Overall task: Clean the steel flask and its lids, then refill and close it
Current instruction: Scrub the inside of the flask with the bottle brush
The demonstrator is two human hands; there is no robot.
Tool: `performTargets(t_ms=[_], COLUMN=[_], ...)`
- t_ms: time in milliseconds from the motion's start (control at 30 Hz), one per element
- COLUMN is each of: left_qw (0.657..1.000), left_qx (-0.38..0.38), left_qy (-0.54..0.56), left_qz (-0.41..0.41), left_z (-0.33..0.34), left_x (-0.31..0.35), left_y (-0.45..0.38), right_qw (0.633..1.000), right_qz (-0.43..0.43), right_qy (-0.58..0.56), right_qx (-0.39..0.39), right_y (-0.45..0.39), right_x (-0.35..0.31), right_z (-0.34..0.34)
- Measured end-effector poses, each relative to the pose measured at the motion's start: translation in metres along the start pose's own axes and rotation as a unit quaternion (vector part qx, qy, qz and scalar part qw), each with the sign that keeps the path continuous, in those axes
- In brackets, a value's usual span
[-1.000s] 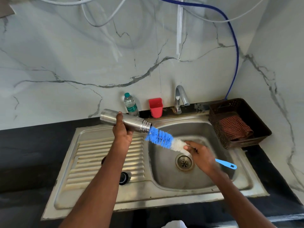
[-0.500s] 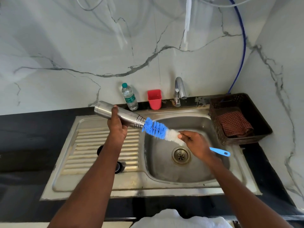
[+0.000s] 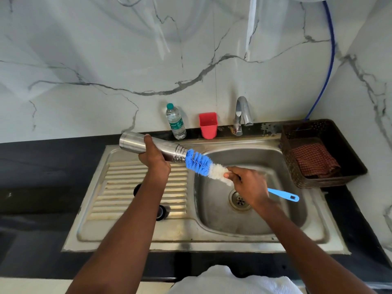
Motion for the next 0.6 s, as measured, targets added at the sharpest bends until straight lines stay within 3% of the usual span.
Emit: performTargets(t_ms=[100, 267, 500, 533, 600], left_qw=[0.999, 0.998, 0.994, 0.995, 0.997], left_qx=[-0.017, -0.041, -0.07, -0.063, -0.041], left_qy=[-0.039, -0.051, -0.075, -0.067, -0.048], left_qz=[-0.011, -0.016, -0.039, -0.038, -0.042], left_z=[0.002, 0.007, 0.003, 0.002, 0.0], left_x=[-0.001, -0.015, -0.029, -0.027, -0.022], left_y=[0.007, 0.014, 0.01, 0.006, -0.003], right_qw=[0.999, 1.0, 0.982, 0.981, 0.995], right_qz=[-0.026, 0.003, 0.027, 0.009, -0.02], right_qy=[0.014, 0.007, -0.176, -0.177, -0.062], right_qx=[0.014, 0.013, -0.059, -0.08, -0.077], right_y=[0.001, -0.01, -0.017, -0.014, -0.009], right_x=[-0.018, -0.045, -0.062, -0.058, -0.046], right_z=[0.003, 0.011, 0.02, 0.019, 0.017])
Point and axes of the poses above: each hand's wrist, its own y-axis away from the middle knuckle, its own z-axis out of the palm, x = y × z, the point moved 1 cm from there along -y, towards the middle knuckle, and after that the axes turned 2 degrees about x, right-handed, at the moved point
